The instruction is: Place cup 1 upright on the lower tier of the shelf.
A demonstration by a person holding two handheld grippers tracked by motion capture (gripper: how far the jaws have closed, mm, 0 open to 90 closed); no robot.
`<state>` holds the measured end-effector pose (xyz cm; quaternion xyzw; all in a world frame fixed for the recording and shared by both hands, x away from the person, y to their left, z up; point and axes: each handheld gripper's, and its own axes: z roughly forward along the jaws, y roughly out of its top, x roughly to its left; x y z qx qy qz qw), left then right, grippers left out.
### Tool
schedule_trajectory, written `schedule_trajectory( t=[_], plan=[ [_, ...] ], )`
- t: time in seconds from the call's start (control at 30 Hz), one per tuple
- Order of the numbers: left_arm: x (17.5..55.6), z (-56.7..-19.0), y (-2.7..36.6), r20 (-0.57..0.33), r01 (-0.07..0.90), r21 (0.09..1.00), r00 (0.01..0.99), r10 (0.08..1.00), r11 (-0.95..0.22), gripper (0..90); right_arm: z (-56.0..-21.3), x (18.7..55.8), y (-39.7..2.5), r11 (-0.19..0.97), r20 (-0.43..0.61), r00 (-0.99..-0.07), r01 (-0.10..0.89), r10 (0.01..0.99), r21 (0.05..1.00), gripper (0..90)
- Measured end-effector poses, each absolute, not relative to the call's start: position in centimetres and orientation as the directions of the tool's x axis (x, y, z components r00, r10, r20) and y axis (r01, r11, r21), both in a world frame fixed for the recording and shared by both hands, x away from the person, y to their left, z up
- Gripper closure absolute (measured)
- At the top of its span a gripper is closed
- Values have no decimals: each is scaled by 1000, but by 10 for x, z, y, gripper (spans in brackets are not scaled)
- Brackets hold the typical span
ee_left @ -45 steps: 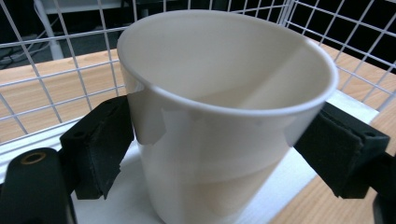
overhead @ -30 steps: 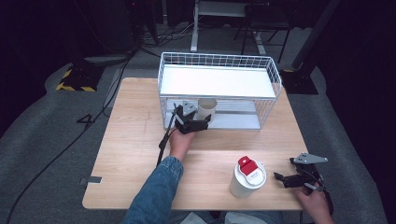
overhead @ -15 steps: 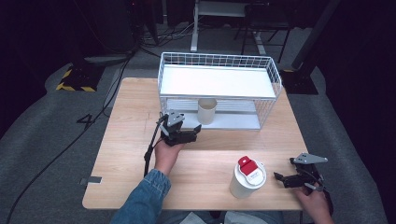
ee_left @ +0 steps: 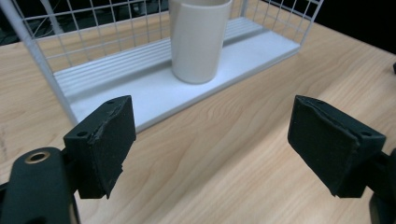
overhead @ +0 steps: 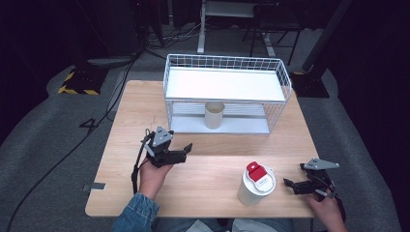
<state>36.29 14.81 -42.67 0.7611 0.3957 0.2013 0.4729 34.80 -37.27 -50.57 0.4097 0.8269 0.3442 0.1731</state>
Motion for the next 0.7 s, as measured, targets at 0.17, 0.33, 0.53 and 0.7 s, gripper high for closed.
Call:
schedule_trajectory(
  t=[0.17,0.33,0.53,0.7],
  plan=[
    [345,-430,158,-39,420,865,600,799,-274,155,-506,348,-373,428,-4,-605,559,796,711,9],
    [329,-437,172,-45,423,864,607,794,-274,156,-506,348,-373,428,-4,-605,559,796,710,7],
    [317,-453,188,-36,462,831,601,798,-310,156,-506,348,-372,427,-3,-605,559,797,710,6],
    [311,-460,197,-27,483,810,597,802,-333,156,-506,348,-372,429,-4,-605,559,796,709,2]
  ],
)
